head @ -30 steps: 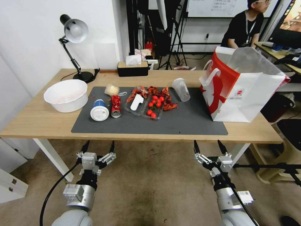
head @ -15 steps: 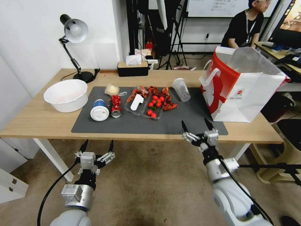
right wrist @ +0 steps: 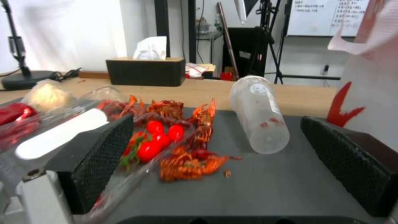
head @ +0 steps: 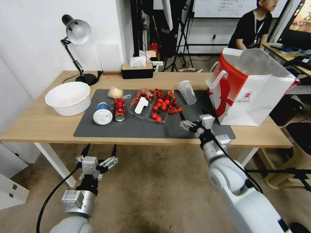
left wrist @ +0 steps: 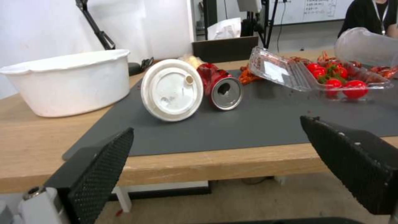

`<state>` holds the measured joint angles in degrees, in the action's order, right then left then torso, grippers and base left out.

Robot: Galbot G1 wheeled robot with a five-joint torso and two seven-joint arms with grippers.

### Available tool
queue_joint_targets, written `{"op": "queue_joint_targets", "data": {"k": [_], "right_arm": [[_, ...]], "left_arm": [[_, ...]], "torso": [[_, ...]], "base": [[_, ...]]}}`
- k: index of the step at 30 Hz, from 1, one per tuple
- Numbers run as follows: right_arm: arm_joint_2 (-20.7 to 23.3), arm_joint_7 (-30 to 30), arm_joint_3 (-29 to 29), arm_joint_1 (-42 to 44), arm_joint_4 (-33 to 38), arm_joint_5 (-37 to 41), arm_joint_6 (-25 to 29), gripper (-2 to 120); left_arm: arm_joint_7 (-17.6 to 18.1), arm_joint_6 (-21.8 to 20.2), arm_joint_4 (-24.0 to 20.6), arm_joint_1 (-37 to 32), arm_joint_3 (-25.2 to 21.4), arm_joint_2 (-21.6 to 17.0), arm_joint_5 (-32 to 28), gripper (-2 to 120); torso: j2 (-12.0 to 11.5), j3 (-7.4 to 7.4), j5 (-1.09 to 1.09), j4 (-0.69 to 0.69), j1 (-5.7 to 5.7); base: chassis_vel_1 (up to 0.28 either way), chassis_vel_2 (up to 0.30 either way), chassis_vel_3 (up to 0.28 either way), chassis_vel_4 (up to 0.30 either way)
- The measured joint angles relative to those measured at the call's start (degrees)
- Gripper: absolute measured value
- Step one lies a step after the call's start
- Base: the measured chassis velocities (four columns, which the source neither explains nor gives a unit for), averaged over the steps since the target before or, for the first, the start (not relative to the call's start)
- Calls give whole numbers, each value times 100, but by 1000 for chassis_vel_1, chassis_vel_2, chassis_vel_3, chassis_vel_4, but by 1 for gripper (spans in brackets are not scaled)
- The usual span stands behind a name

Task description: Pick up the trash from the table and place it into the takeout bag.

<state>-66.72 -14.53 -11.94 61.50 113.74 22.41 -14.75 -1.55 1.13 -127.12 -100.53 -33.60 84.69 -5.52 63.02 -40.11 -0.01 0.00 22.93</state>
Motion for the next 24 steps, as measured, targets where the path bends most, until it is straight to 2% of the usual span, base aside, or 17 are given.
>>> {"op": "queue_joint_targets", "data": {"k": [5,24], "right_arm": [[113,-274,246,-752,-460,370,-401,100],[23,-812,779,-2014,-1312,854,-1481,100]], "left_arm": [[-45,-13,-26,-4,-11,41,-9,100],[-64,-20,-66,-73,-73,46,-60,100]], "torso": [[0,0,1,-1,1],[0,0,0,-1,0]], "base": [[0,0,0,0],[0,0,0,0]]}}
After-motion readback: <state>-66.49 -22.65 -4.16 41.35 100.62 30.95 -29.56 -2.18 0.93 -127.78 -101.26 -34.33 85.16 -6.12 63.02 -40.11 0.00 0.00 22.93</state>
